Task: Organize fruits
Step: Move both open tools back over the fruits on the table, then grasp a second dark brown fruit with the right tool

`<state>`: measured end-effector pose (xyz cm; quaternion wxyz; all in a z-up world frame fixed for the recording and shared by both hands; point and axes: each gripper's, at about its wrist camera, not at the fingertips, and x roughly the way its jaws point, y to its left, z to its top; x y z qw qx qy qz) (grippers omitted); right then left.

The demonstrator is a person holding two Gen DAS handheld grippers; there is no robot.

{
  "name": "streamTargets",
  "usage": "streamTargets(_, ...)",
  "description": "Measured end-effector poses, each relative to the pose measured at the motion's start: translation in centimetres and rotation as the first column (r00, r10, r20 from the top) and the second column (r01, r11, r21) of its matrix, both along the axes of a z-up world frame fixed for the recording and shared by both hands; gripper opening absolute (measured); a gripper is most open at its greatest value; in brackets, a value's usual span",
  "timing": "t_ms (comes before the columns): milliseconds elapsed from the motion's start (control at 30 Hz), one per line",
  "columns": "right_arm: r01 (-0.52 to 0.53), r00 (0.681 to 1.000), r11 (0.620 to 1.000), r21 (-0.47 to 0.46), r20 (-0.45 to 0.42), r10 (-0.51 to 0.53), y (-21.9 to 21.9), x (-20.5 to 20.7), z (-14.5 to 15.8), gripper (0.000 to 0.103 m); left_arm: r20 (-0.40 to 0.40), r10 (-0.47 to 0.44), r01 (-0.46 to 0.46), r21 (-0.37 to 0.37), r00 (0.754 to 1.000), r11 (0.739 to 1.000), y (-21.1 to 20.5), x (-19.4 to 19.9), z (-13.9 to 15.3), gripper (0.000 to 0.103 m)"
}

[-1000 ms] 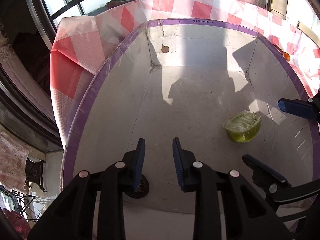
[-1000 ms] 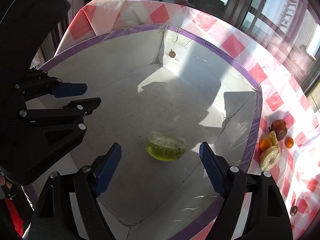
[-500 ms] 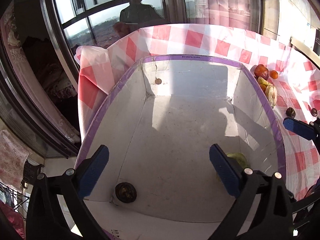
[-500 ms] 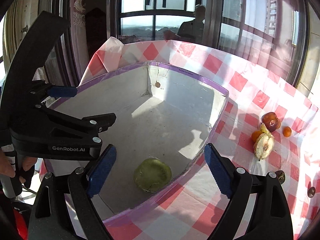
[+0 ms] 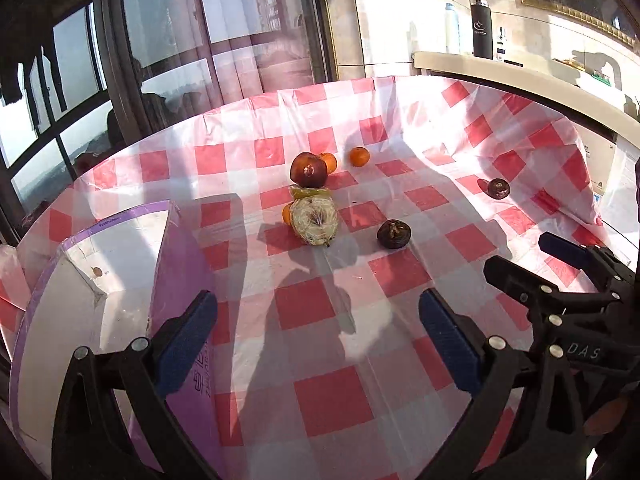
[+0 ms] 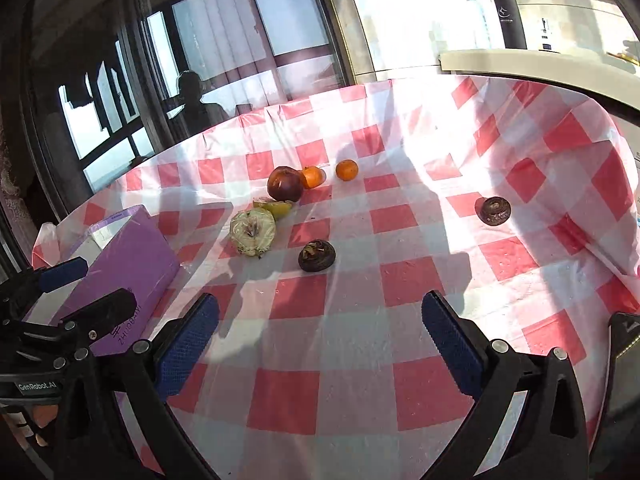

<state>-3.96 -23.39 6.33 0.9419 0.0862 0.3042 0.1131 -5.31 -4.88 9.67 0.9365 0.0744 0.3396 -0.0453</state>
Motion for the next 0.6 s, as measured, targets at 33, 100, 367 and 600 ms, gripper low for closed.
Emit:
streamTargets(33, 0.037, 0.999, 0.999, -0.017, -0.023, -0.037, -1.4, 0.4, -0.7, 0.098, -0.037, -0.02, 0.018, -0.041, 0.999, 0.999, -1.0, 1.4, -1.5, 0.101)
streamTargets(100, 0.111, 0.991, 0.993, -0.038, -0.067, -0.113, -3.8, 1.3, -1.7, 0.098, -0.096, -0.036, 0.025, -0.116, 0.995, 0.993, -2.5, 4.0, -4.4, 0.101)
streamTargets(367, 0.315, 0.935, 0.949, 0.008, -0.174, -0.309, -11.5, 5.8, -4.1, 0.098, -0.176, 0.0, -0.044, -0.244, 0.984, 0.969, -3.6, 8.6, -8.8, 0.101)
streamTargets(600, 0.345, 0.915, 0.932, -0.112, -0.183, -0.361, -11.4, 13.8, -4.4, 0.088, -0.172, -0.028, -0.035, -0.35, 0.985, 0.936, -1.9, 8.0, -8.7, 0.101)
